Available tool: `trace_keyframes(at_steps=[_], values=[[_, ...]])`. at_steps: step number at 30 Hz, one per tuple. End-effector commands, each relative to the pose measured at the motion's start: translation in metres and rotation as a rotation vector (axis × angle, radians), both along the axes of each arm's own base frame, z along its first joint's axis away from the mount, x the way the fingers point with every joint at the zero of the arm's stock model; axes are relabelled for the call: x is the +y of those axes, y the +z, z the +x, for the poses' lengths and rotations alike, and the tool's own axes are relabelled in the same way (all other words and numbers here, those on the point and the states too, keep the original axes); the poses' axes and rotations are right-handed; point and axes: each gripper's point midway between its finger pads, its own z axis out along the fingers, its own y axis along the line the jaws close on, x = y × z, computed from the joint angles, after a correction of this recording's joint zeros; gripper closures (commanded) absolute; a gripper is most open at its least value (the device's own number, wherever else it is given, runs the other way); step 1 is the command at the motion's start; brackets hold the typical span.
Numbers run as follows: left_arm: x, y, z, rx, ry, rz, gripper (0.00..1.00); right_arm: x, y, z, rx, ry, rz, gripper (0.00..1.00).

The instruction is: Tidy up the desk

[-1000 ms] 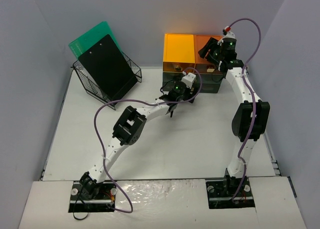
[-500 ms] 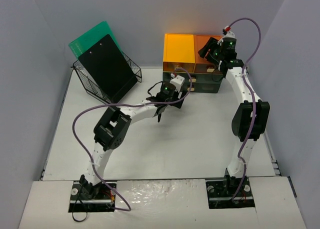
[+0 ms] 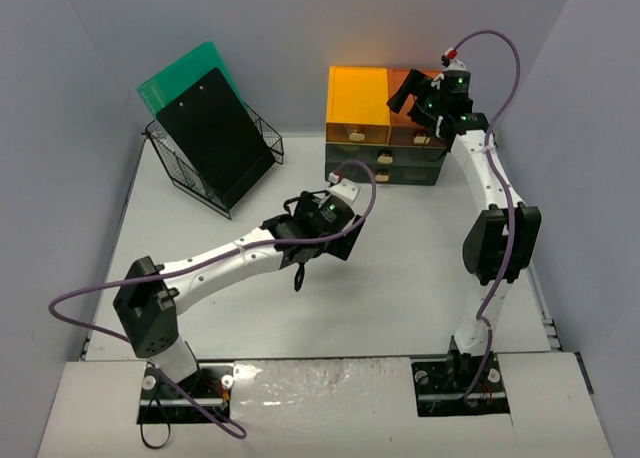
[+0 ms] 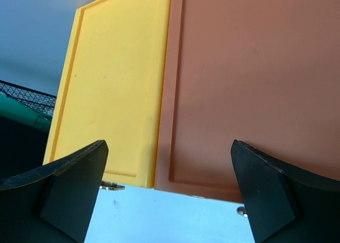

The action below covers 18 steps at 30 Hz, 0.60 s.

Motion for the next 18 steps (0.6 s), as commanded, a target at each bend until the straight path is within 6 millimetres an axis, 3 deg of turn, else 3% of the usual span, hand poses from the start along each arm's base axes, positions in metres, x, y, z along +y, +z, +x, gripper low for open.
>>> trace_keyframes(at_steps=[1,4,6,8,13,14,16,18], values=[[0.097,0.049,-0.020,-0.082,0.279,0.118,0.03,-0.002,-0.051,-0.059,0.272,-0.009,-0.061,0.00],[0.141,0.068,-0.033,-0.130,0.374,0.151,0.03,0.005,-0.040,-0.083,0.259,0.006,-0.083,0.00],[0.154,0.072,-0.035,-0.148,0.400,0.167,0.03,0.008,-0.037,-0.090,0.253,0.001,-0.110,0.00],[0.178,0.077,-0.039,-0.159,0.457,0.171,0.03,0.012,-0.032,-0.116,0.249,0.007,-0.130,0.00],[0.205,0.067,-0.037,-0.112,0.527,0.146,0.03,0.036,-0.030,-0.175,0.252,0.038,-0.133,0.00],[0.208,0.066,-0.035,-0.108,0.538,0.147,0.03,0.040,-0.020,-0.188,0.228,0.050,-0.123,0.00],[0.216,0.062,-0.030,-0.096,0.563,0.153,0.03,0.047,-0.033,-0.210,0.258,0.051,-0.121,0.00],[0.220,0.059,-0.026,-0.086,0.565,0.162,0.03,0.052,-0.027,-0.232,0.237,0.049,-0.106,0.00]])
